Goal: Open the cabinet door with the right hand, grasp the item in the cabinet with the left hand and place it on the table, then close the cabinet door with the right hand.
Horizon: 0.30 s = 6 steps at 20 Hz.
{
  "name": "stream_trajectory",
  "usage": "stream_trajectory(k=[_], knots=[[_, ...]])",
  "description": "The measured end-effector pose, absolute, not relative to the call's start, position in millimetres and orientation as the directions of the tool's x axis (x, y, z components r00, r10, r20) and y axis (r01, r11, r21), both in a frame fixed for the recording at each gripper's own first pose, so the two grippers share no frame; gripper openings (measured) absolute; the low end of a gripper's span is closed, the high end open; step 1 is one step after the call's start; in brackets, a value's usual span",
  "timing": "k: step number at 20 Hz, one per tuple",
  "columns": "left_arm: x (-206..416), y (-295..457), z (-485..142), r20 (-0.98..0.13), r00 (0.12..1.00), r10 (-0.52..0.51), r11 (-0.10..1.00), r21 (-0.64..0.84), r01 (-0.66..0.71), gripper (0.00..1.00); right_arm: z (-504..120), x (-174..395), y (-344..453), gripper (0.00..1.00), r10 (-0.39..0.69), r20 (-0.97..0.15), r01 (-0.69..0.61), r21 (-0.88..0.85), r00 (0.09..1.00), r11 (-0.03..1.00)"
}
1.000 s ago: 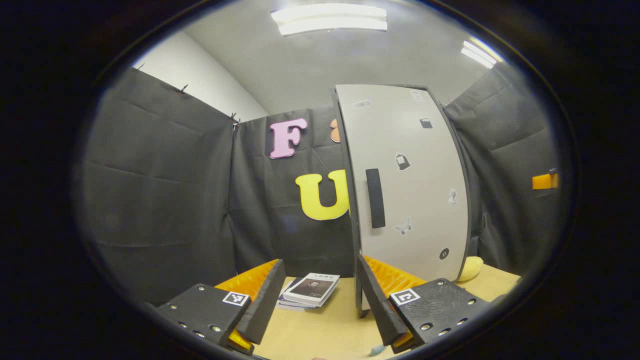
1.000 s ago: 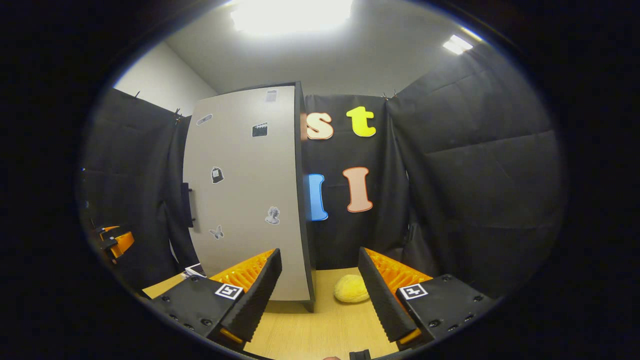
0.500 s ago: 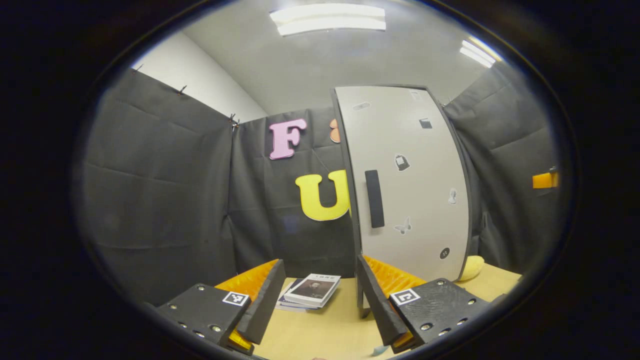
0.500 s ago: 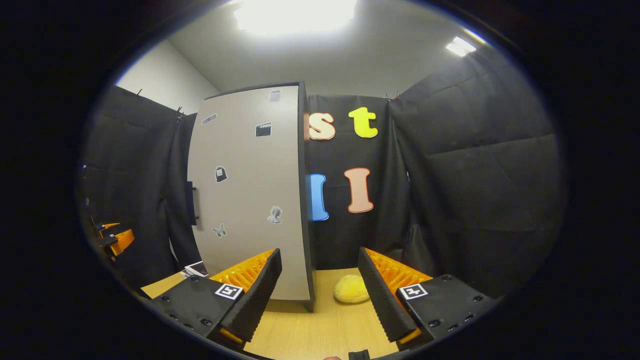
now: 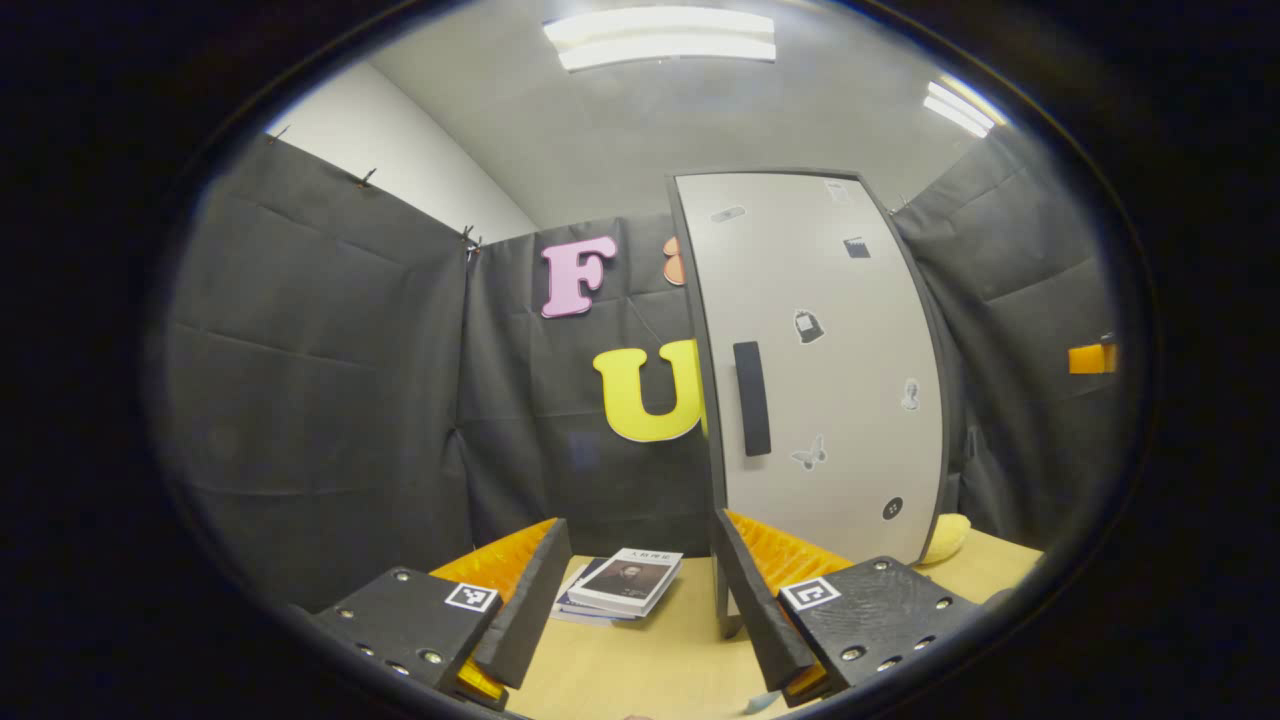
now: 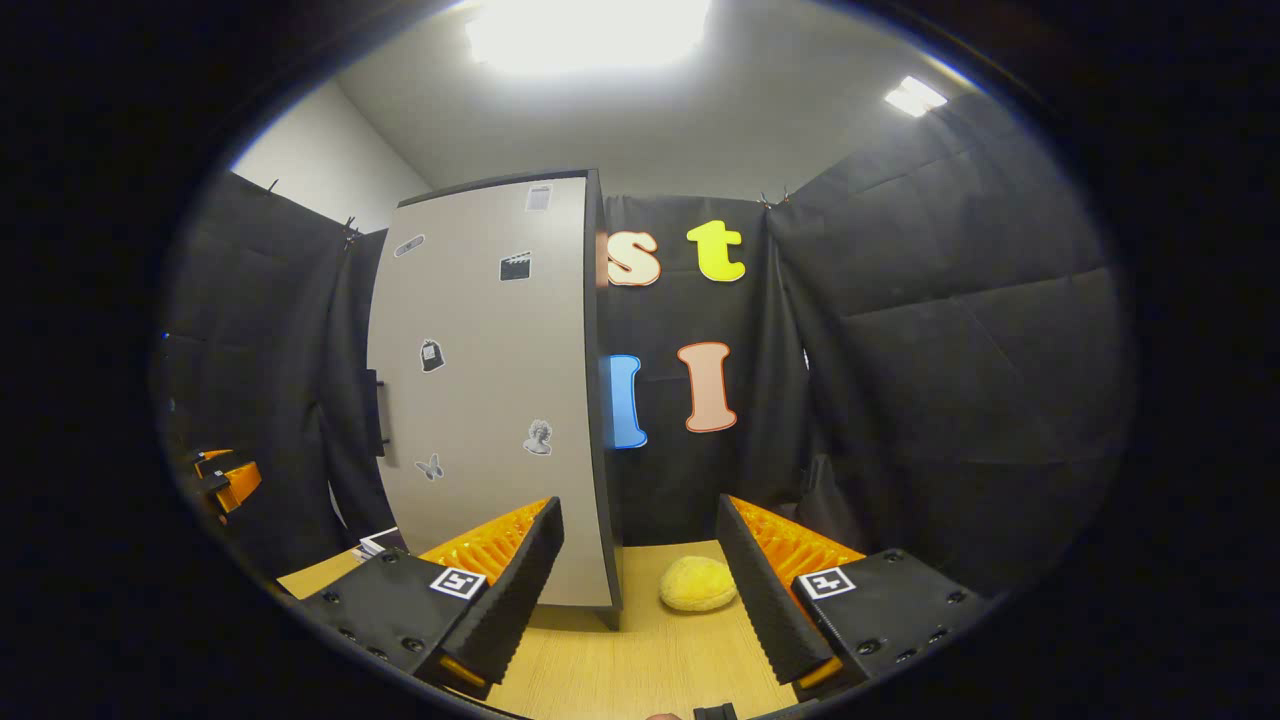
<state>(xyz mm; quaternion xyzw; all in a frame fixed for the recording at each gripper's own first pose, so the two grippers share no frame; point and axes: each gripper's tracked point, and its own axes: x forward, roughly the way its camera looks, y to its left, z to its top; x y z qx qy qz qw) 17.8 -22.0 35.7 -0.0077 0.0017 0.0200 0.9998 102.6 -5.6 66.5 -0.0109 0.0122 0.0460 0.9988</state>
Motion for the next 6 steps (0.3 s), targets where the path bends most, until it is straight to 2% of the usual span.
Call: stream_trajectory(k=[6], knots=[[19.5, -21.5, 34.3, -0.004, 0.999, 0.043, 0.999, -0.013, -0.044, 0.87, 67.5, 103.9, -5.9, 0.98, 0.09, -0.021, -0.09, -0.018, 0.996, 0.996]])
